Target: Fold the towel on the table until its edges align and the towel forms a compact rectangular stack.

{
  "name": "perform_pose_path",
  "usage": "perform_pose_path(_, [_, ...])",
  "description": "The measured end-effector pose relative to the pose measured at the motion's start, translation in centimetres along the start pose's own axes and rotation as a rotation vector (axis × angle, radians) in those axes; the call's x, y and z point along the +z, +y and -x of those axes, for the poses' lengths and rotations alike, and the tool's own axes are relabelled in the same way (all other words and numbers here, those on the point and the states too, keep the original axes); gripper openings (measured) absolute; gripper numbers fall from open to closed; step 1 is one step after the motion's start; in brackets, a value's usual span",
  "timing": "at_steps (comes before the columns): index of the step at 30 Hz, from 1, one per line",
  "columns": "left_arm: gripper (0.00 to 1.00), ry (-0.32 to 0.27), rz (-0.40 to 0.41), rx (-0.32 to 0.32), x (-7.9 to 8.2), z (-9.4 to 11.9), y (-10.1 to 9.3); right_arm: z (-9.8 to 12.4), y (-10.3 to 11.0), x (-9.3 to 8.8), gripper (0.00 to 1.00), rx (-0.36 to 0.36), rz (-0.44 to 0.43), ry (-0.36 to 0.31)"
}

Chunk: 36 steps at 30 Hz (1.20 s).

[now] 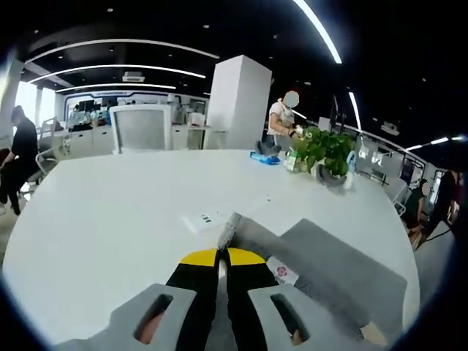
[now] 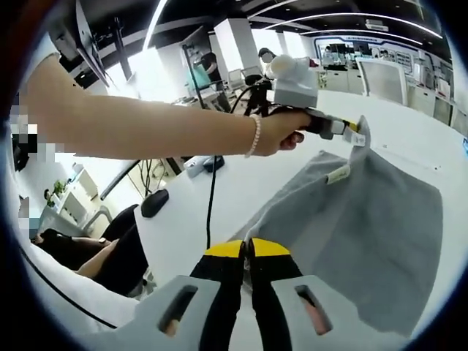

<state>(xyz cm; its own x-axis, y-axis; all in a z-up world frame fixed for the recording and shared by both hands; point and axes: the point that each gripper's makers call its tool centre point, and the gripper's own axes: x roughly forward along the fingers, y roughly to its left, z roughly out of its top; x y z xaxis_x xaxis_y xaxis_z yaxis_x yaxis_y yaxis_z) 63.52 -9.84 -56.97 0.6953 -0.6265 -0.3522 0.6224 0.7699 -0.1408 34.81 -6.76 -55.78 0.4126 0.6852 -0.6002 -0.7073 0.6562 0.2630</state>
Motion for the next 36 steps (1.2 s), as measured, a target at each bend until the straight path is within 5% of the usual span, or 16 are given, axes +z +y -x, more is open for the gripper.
perform_pose_path(36, [0.01,0.025,0.097,0.021,-4.5,0.9,2.7,-5.3,0.5,-3.4,0.0,0.041,-0.007,0.111])
